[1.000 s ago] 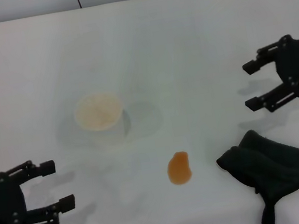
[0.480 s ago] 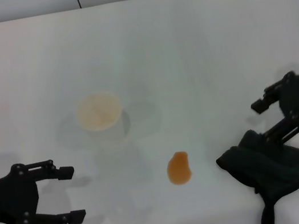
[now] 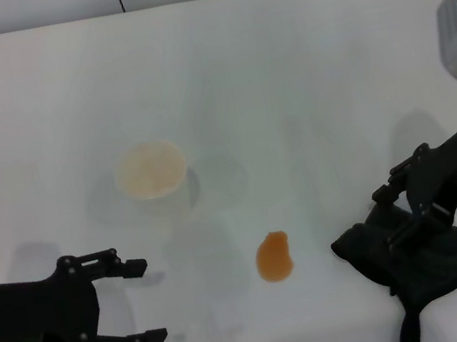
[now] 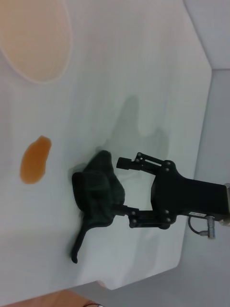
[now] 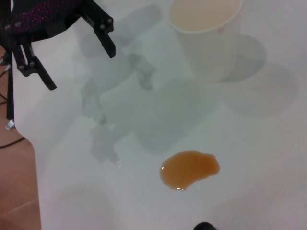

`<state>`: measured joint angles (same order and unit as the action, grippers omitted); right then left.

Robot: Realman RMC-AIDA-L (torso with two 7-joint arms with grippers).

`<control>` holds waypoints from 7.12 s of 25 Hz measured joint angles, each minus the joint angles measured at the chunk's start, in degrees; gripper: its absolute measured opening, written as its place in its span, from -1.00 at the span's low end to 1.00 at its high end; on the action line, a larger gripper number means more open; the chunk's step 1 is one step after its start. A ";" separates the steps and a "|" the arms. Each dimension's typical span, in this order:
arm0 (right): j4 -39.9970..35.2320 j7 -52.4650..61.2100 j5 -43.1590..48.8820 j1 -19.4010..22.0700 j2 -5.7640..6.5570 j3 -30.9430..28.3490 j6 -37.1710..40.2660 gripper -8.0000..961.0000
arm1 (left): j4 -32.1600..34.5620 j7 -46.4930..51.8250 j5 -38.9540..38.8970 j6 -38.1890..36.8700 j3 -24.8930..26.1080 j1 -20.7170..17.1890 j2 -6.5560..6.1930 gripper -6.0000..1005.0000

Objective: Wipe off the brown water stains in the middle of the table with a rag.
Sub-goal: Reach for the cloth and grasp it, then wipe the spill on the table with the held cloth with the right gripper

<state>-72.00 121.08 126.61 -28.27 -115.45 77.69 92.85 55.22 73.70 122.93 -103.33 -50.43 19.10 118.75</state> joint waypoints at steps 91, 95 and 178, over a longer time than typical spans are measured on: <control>14.62 -5.74 -12.25 -15.58 -0.26 32.76 -24.77 -0.81 | -0.16 -5.92 -5.33 1.28 -2.22 -6.13 0.08 0.77; 14.84 -5.24 -7.34 -15.63 -0.51 30.09 -28.26 -0.81 | -0.13 -5.99 -5.71 1.28 -2.22 -6.19 0.08 0.77; 20.86 -30.53 -9.83 -8.82 0.94 -2.87 -4.43 -0.83 | -4.56 -8.93 -6.32 5.44 -0.71 -2.73 -0.04 0.77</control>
<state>-51.14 90.54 116.78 -37.09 -114.51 74.82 88.41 50.66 64.77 116.61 -97.89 -51.14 16.37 118.70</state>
